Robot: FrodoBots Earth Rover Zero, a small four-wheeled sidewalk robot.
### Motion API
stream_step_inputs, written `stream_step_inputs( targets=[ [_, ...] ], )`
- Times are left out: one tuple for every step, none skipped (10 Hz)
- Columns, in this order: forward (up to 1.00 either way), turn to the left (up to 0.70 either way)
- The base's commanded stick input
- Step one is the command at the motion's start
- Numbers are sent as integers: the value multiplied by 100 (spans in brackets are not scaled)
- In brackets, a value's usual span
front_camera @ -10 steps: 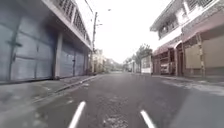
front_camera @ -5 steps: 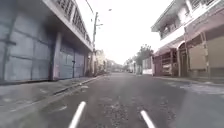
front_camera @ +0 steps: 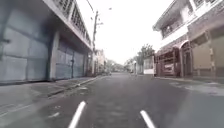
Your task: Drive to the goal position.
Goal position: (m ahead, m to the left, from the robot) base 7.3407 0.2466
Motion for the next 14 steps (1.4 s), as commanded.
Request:
stream_step_inputs(
  targets=[
    [70,-35],
    [70,-34],
    [70,-25],
    [70,0],
    [70,0],
    [70,0],
    [70,0],
    [70,0],
    [70,0],
    [70,0],
    [70,0],
    [70,0],
    [70,0],
    [70,0]
  ],
)
